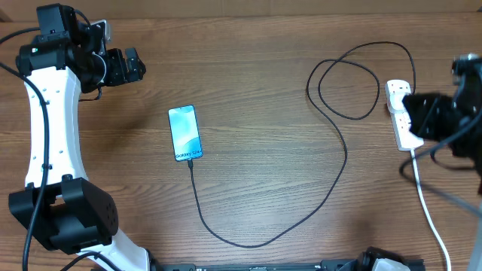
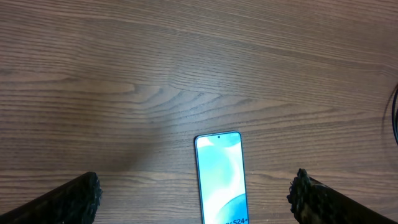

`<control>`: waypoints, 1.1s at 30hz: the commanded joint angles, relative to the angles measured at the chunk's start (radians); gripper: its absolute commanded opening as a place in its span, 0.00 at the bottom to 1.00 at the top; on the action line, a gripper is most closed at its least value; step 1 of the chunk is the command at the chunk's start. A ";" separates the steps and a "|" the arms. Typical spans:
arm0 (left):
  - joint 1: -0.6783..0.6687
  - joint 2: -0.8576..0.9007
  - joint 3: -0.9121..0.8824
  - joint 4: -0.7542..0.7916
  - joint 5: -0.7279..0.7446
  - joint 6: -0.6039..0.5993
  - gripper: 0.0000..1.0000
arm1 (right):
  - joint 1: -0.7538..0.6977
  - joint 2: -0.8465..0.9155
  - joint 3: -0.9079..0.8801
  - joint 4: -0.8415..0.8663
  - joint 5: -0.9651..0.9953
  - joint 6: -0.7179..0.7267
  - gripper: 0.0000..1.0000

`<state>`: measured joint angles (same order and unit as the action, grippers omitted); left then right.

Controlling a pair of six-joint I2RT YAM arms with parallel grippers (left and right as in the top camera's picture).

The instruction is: Plug charger to phone and switch on socket

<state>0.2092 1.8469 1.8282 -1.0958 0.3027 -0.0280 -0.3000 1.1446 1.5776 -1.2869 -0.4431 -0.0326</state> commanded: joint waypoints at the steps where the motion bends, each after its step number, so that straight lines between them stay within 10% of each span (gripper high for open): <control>1: -0.008 -0.003 0.013 0.000 -0.003 -0.013 1.00 | 0.003 -0.064 0.002 -0.039 0.066 -0.032 0.27; 3: -0.008 -0.003 0.013 0.000 -0.003 -0.013 0.99 | 0.003 -0.087 0.002 -0.064 0.069 -0.028 0.52; 4: -0.008 -0.003 0.013 0.000 -0.003 -0.013 1.00 | 0.003 -0.096 0.002 -0.070 0.068 -0.023 1.00; 33: -0.008 -0.003 0.013 0.000 -0.003 -0.013 1.00 | 0.003 0.031 0.001 -0.110 0.069 -0.021 1.00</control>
<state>0.2092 1.8469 1.8282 -1.0958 0.3023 -0.0280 -0.3004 1.1557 1.5776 -1.3987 -0.3847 -0.0521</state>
